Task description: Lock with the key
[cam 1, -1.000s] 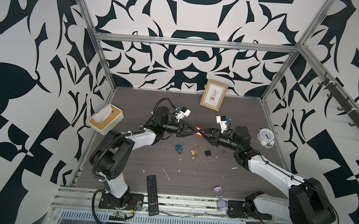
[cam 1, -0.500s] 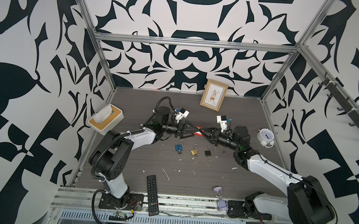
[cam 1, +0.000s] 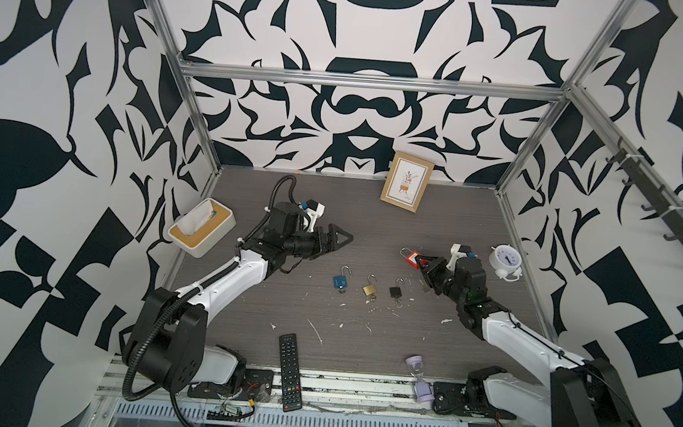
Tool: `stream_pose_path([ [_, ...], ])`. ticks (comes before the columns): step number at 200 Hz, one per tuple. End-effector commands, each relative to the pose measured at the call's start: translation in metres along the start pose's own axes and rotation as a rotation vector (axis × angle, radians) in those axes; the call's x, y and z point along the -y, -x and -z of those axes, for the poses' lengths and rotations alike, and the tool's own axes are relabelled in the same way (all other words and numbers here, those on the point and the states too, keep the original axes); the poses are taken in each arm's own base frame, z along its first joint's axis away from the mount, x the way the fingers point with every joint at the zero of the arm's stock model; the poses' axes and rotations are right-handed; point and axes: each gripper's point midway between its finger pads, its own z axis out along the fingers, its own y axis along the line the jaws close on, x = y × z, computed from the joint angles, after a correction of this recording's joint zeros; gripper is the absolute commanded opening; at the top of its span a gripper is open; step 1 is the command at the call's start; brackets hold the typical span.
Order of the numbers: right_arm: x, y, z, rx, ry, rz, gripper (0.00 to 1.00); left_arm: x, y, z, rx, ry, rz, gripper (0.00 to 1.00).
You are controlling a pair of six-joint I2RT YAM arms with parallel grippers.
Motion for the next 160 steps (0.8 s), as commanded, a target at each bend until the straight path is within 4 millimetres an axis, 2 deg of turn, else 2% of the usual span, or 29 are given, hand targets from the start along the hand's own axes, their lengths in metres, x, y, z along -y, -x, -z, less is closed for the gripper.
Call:
stream_pose_path([
  [1,0.0,0.023,0.0,0.13,0.009,-0.008,0.0,0.011,-0.005,0.004,-0.012,-0.045,-0.036,0.99],
  [27,0.027,0.027,0.004,0.181,-0.057,-0.05,0.0,0.008,-0.008,0.004,-0.024,-0.037,-0.04,1.0],
  [74,0.063,0.025,0.02,0.229,-0.148,-0.067,0.0,0.006,-0.011,0.001,-0.041,-0.042,-0.035,0.99],
  [113,0.085,0.026,0.029,0.248,-0.189,-0.071,0.0,0.002,-0.013,-0.001,-0.046,-0.039,-0.028,0.99],
  [160,0.107,0.024,0.024,0.235,-0.239,-0.102,0.0,-0.005,-0.016,-0.004,-0.055,-0.027,-0.014,0.99],
])
